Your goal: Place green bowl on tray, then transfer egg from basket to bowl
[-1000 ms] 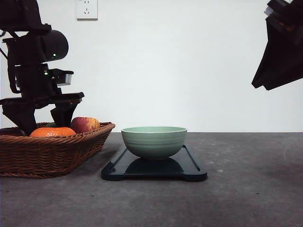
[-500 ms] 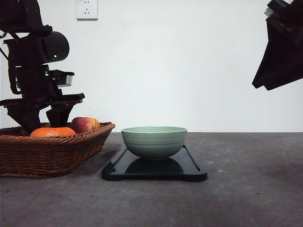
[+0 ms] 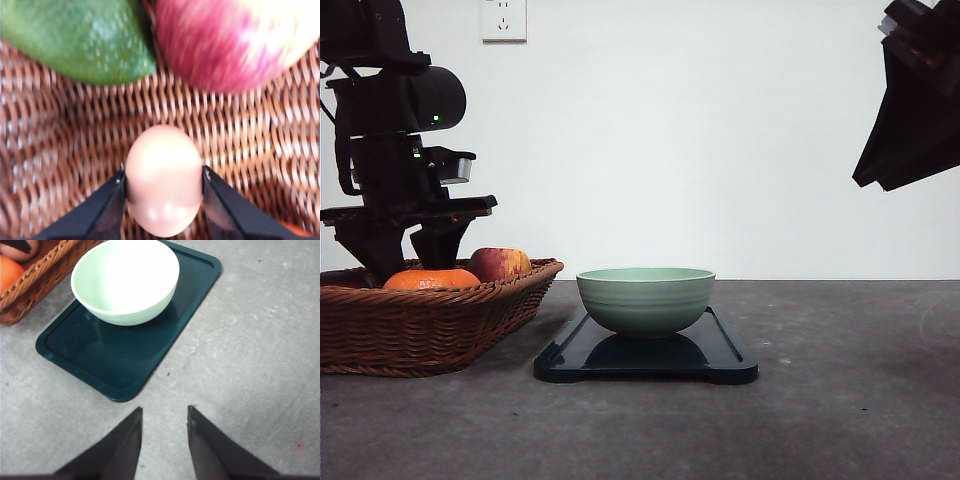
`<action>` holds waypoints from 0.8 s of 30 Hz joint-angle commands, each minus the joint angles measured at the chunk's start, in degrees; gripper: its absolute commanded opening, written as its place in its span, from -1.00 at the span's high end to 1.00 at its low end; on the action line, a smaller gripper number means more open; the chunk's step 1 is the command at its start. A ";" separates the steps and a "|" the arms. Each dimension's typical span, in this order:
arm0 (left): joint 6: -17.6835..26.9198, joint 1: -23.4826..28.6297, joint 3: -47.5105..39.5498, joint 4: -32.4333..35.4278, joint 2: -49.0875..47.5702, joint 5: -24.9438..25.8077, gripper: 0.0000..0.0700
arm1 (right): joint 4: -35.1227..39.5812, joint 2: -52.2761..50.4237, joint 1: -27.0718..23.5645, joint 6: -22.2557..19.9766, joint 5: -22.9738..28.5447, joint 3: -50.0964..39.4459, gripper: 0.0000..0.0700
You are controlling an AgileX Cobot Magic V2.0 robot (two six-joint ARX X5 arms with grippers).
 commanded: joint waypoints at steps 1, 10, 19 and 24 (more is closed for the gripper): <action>-0.24 -0.15 2.12 -0.91 1.18 -0.15 0.55 | 0.63 0.39 0.39 -0.44 0.22 0.13 0.50; -1.11 -0.20 10.25 -9.98 1.15 -0.12 0.55 | 0.66 0.39 0.39 -0.44 0.22 0.14 0.50; -1.43 -2.02 17.63 -12.65 0.26 5.39 0.55 | 0.66 0.39 0.39 -0.46 0.22 0.13 0.50; -1.55 -4.89 20.16 -9.69 -0.37 9.96 0.55 | 0.66 0.39 0.39 -0.48 0.22 0.15 0.50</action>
